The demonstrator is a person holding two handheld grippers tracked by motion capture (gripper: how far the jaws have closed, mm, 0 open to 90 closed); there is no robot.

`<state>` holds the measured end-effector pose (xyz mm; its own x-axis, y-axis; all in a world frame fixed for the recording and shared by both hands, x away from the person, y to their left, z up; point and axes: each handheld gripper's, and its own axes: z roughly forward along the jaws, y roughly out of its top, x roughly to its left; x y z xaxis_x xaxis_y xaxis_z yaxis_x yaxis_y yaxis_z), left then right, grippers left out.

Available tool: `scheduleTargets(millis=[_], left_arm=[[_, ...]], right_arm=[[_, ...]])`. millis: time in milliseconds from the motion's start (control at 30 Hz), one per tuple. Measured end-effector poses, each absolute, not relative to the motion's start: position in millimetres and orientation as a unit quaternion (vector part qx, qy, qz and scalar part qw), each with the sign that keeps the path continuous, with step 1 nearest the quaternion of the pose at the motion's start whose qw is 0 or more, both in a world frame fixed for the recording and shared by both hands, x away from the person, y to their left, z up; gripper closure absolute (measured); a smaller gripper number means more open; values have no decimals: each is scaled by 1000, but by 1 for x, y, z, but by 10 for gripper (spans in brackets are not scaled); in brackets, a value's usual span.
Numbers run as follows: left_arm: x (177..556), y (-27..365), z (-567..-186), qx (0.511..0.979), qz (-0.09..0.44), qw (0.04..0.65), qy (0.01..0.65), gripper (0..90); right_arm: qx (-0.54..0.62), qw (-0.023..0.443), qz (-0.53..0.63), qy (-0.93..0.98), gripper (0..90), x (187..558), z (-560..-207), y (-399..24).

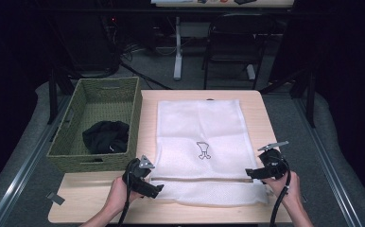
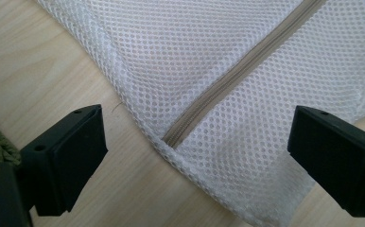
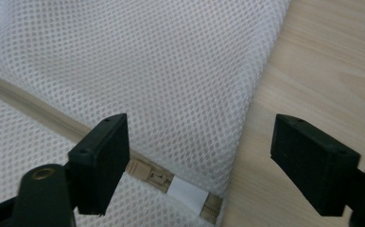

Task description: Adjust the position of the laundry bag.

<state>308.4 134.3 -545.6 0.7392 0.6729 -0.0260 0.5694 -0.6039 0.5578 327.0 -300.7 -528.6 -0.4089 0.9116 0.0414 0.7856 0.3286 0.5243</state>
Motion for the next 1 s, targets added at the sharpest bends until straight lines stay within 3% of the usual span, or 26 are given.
scheduleTargets(millis=[100, 233, 633, 933, 1000], left_arm=[[310, 134, -548, 890, 92, 280, 349, 145], [312, 130, -551, 892, 91, 276, 346, 166], [315, 126, -560, 900, 106, 252, 339, 471], [315, 128, -563, 895, 116, 252, 349, 592], [316, 126, -563, 895, 123, 250, 348, 678]], right_arm=[[533, 126, 234, 804, 283, 335, -533, -300], [538, 115, 225, 805, 351, 342, -539, -300], [547, 103, 205, 805, 590, 344, -546, -301], [543, 106, 194, 810, 732, 346, -550, -300], [536, 111, 186, 816, 786, 349, -551, -295]])
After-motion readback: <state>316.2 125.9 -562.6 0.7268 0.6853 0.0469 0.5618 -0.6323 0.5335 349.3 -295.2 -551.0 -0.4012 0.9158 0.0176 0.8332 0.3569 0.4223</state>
